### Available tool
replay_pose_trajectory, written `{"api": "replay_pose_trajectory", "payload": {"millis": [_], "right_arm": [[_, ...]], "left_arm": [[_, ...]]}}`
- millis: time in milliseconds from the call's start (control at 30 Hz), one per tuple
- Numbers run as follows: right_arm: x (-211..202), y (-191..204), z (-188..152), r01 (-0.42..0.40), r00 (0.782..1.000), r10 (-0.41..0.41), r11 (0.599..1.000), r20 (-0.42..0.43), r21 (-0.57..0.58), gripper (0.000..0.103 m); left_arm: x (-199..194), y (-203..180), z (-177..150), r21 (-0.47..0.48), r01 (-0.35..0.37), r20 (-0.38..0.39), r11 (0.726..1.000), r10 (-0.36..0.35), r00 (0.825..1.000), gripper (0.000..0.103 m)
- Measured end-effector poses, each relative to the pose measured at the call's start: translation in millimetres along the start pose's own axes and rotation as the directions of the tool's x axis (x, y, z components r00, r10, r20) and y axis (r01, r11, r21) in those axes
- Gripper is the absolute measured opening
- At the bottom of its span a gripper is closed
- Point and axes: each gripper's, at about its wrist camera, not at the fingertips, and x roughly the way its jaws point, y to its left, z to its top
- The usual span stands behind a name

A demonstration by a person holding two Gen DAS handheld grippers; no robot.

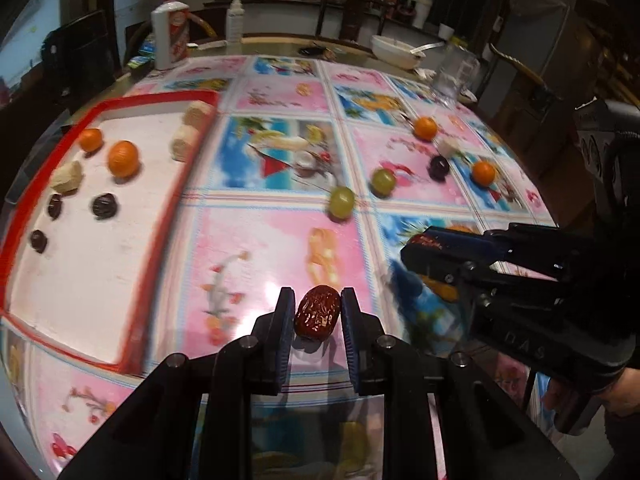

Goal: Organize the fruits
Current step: 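Carry both dates into the tray and open both tools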

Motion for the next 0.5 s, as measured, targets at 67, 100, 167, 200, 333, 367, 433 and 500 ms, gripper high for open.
{"api": "replay_pose_trajectory", "payload": {"millis": [67,100,167,200,333,367,433,500], "right_arm": [[4.5,15.2,9.7,-0.017,1.0,0.017,0.999,0.002,-0.029,0.024],[6.7,22.1,14.0,-0.024,1.0,0.024,0.999,0.002,-0.043,0.024],[11.4,38.8,24.3,-0.042,0.999,0.043,0.996,0.007,-0.076,0.024],[13.6,45.9,28.9,-0.05,0.999,0.051,0.995,0.008,-0.089,0.024],[25.2,77.3,51.3,-0.088,0.996,0.091,0.986,0.014,-0.141,0.024],[27.4,82.3,55.2,-0.095,0.995,0.098,0.984,0.015,-0.149,0.024],[32.7,94.0,65.3,-0.114,0.993,0.118,0.981,0.016,-0.159,0.024],[38.0,106.1,75.2,-0.129,0.991,0.134,0.977,0.021,-0.171,0.024]], "left_arm": [[-5.7,11.4,3.0,-0.018,-0.015,0.014,1.0,0.015,1.0,0.022],[-9.6,19.7,4.6,-0.033,-0.025,0.025,0.999,0.026,0.999,0.022],[-15.7,33.8,7.2,-0.058,-0.044,0.04,0.997,0.046,0.998,0.022],[-19.2,43.9,8.5,-0.074,-0.057,0.047,0.996,0.06,0.997,0.022],[-28.4,79.6,12.3,-0.136,-0.113,0.066,0.984,0.122,0.99,0.022],[-30.1,88.8,12.8,-0.151,-0.13,0.067,0.98,0.141,0.988,0.022],[-33.3,110.3,14.1,-0.19,-0.161,0.067,0.968,0.177,0.982,0.022],[-36.5,125.3,14.2,-0.215,-0.186,0.069,0.959,0.205,0.976,0.022]]}}
